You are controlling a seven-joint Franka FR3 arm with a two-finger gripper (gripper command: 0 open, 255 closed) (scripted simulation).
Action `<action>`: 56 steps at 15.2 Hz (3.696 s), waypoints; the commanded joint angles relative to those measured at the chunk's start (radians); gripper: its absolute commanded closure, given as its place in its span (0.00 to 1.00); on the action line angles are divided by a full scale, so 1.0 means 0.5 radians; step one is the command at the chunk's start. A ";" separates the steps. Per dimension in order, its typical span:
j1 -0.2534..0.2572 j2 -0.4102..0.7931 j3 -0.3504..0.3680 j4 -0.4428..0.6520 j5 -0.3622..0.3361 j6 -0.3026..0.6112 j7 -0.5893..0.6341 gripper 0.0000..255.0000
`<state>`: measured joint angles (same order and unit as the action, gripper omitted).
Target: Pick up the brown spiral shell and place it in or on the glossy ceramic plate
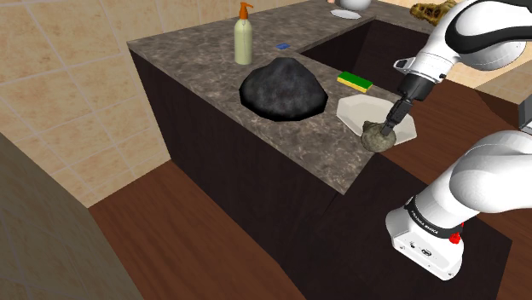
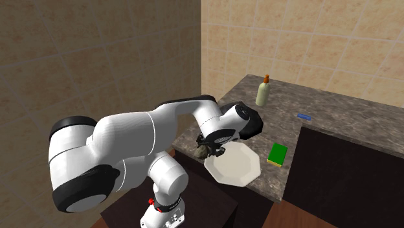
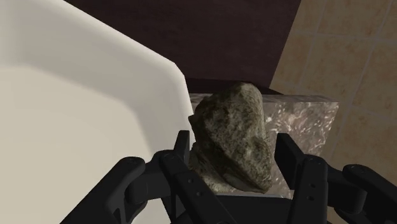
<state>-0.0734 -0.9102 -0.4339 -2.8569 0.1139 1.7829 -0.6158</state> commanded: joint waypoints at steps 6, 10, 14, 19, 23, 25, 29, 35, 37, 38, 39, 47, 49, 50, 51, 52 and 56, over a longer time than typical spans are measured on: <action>0.005 -0.045 0.040 0.102 0.018 -0.136 0.056 1.00; 0.016 -0.068 0.066 0.194 0.038 -0.241 0.098 1.00; 0.029 -0.080 0.090 0.292 0.058 -0.342 0.138 1.00; 0.047 -0.083 0.116 0.420 0.084 -0.461 0.185 1.00; 0.060 -0.077 0.132 0.512 0.102 -0.540 0.217 1.00; 0.082 0.066 0.049 0.645 0.060 -0.544 0.146 1.00; 0.142 0.351 -0.118 0.929 0.007 -0.572 0.004 1.00; 0.245 0.744 -0.360 1.328 -0.001 -0.629 -0.212 1.00; 0.239 0.744 -0.367 1.275 -0.008 -0.580 -0.228 1.00; 0.237 0.744 -0.371 1.249 -0.011 -0.555 -0.237 1.00; 0.235 0.745 -0.375 1.224 -0.014 -0.530 -0.245 1.00; 0.225 0.771 -0.416 1.035 -0.033 -0.329 -0.316 1.00; 0.224 0.782 -0.429 0.991 -0.036 -0.278 -0.336 1.00; 0.224 0.789 -0.435 0.970 -0.037 -0.253 -0.346 1.00; 0.224 0.796 -0.442 0.949 -0.038 -0.227 -0.356 1.00; 0.224 0.804 -0.449 0.928 -0.038 -0.201 -0.366 1.00; 0.226 0.822 -0.464 0.886 -0.039 -0.146 -0.389 1.00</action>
<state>0.0394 -0.5001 -0.6650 -2.4102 0.0945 1.7051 -0.8088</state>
